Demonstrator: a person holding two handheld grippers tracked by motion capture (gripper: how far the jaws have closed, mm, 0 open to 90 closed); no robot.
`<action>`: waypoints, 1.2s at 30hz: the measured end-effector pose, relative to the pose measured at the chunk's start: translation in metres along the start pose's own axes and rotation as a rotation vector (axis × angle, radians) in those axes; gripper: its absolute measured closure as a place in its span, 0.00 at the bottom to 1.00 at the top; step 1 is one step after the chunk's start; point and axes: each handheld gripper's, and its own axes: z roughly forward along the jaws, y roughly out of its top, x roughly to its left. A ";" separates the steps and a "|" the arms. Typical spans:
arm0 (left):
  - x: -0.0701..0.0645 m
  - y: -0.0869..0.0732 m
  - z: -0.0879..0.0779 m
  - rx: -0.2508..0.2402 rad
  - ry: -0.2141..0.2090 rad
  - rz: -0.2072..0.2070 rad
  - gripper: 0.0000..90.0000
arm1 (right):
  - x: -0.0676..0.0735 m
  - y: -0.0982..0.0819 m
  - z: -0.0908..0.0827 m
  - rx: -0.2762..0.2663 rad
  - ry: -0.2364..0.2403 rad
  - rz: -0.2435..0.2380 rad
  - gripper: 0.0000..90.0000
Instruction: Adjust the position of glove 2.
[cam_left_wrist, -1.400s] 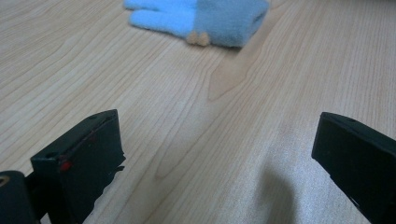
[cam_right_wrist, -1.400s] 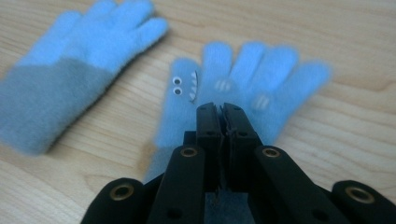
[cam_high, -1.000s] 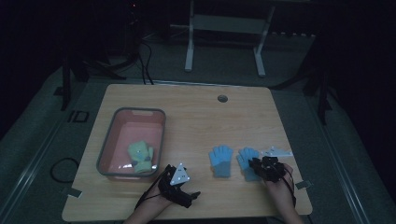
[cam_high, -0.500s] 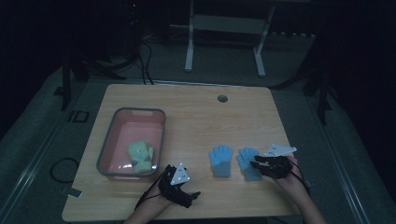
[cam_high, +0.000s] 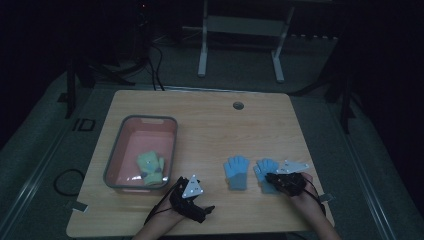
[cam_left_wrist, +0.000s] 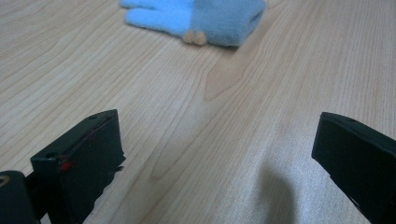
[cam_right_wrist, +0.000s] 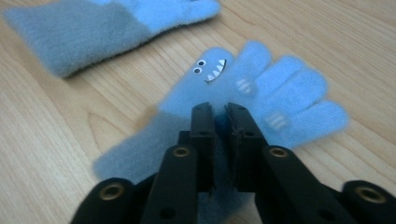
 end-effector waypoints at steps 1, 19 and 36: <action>0.000 0.000 0.000 0.001 0.001 0.001 0.02 | 0.001 0.000 0.000 -0.003 -0.006 0.015 0.94; 0.000 0.000 0.000 0.004 0.006 0.004 0.02 | 0.005 0.046 -0.046 -0.148 -0.087 0.142 0.96; 0.002 0.000 -0.001 0.002 0.009 0.004 0.02 | 0.037 0.091 -0.039 -0.202 -0.011 0.094 0.96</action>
